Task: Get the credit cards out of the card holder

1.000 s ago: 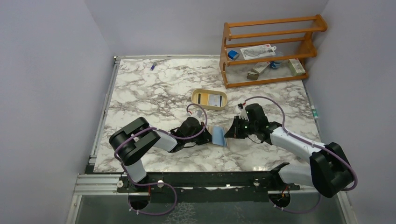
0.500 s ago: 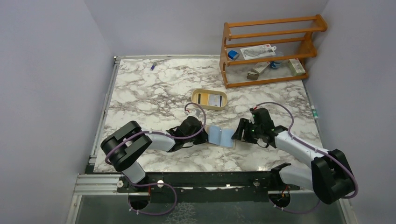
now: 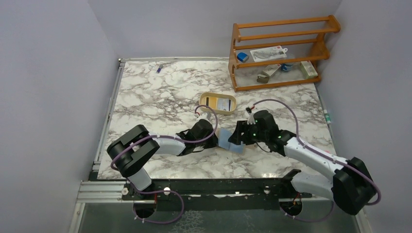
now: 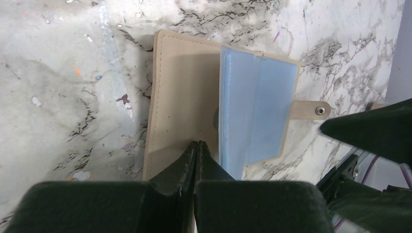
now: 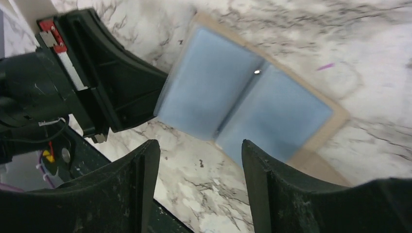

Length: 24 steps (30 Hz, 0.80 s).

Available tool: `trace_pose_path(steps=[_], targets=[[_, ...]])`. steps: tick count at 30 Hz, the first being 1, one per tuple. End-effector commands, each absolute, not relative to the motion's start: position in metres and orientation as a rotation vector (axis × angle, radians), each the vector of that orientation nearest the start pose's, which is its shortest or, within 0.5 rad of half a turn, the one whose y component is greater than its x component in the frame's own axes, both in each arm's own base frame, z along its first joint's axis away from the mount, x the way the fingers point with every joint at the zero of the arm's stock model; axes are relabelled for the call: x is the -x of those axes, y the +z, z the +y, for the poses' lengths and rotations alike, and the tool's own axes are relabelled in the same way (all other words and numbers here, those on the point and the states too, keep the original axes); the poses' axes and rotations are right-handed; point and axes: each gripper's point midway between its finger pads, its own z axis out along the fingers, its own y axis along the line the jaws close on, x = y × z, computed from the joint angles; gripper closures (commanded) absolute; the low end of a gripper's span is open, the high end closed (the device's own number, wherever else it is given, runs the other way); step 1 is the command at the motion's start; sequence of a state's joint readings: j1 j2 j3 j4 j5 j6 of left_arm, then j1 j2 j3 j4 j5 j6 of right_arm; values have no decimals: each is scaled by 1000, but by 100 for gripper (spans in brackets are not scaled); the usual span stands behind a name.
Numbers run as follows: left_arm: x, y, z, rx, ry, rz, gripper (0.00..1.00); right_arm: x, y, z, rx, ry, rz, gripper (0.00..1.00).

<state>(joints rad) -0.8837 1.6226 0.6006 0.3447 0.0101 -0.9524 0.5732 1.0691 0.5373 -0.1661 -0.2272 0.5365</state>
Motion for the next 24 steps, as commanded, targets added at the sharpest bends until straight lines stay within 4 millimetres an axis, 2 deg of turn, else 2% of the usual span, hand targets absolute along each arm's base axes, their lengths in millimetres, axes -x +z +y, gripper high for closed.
trace_pose_path(steps=[1,6,14,19,24], targets=[[-214,-6,-308,55,-764,2531,100,-224,89,242,257,883,2342,35],[-212,-7,-306,49,-741,2534,100,-242,81,251,217,870,2334,40],[-211,-11,-308,36,-730,2546,100,-264,88,259,259,816,2292,42],[-210,-13,-310,32,-729,2554,100,-268,86,265,306,763,2293,43],[-209,-15,-310,29,-726,2556,100,-264,70,271,363,696,2328,43]])
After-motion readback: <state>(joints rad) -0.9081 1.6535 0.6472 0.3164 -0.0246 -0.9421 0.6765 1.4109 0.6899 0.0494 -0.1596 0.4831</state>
